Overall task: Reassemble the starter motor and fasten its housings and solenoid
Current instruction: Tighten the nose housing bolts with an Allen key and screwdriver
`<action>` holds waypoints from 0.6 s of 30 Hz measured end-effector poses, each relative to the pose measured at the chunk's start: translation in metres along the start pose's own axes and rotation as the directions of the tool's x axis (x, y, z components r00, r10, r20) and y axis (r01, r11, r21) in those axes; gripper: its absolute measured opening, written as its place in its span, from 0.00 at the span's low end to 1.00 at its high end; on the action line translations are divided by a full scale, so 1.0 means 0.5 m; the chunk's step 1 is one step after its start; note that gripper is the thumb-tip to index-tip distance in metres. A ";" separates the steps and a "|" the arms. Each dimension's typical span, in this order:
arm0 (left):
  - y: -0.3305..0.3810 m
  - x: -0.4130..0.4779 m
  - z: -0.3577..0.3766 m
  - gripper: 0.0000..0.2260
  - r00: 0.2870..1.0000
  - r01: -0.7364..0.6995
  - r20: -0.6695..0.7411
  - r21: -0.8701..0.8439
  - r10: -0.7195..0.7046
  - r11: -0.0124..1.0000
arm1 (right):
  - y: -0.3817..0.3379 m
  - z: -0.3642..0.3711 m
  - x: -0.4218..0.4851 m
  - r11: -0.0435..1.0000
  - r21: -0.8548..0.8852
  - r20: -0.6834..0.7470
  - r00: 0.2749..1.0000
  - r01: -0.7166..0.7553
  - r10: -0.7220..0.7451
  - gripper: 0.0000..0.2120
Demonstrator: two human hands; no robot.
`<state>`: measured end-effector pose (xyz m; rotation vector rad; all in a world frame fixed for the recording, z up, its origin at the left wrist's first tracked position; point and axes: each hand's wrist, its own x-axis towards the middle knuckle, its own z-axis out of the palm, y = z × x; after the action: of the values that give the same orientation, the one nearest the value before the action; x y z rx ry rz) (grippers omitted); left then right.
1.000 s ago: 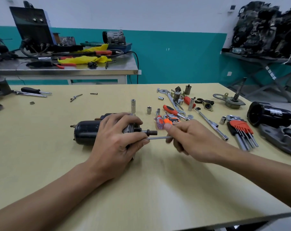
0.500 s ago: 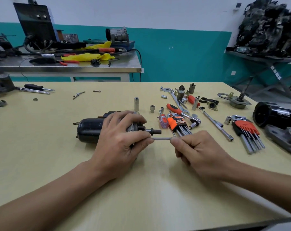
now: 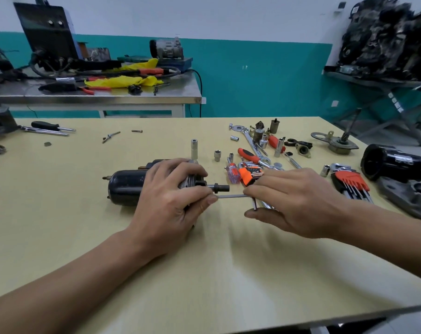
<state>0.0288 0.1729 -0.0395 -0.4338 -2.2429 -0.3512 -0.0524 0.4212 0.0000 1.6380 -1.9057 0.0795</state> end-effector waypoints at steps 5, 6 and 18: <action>0.003 0.000 0.004 0.15 1.000 0.009 -0.011 0.005 -0.009 1.000 | 0.000 0.016 0.012 0.998 0.015 -0.117 0.991 0.066 -0.063 0.20; 0.004 0.001 0.003 0.15 1.000 0.015 -0.008 0.008 -0.015 1.000 | -0.008 0.020 0.014 0.997 0.072 -0.116 0.993 0.006 0.002 0.22; 0.004 0.000 0.001 0.15 1.000 0.006 -0.005 0.009 -0.005 1.000 | -0.045 0.008 0.056 0.005 0.614 0.601 0.472 -0.789 0.645 0.26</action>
<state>0.0291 0.1750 -0.0396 -0.4212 -2.2400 -0.3441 -0.0344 0.3896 0.0028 0.7790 -2.9037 1.6933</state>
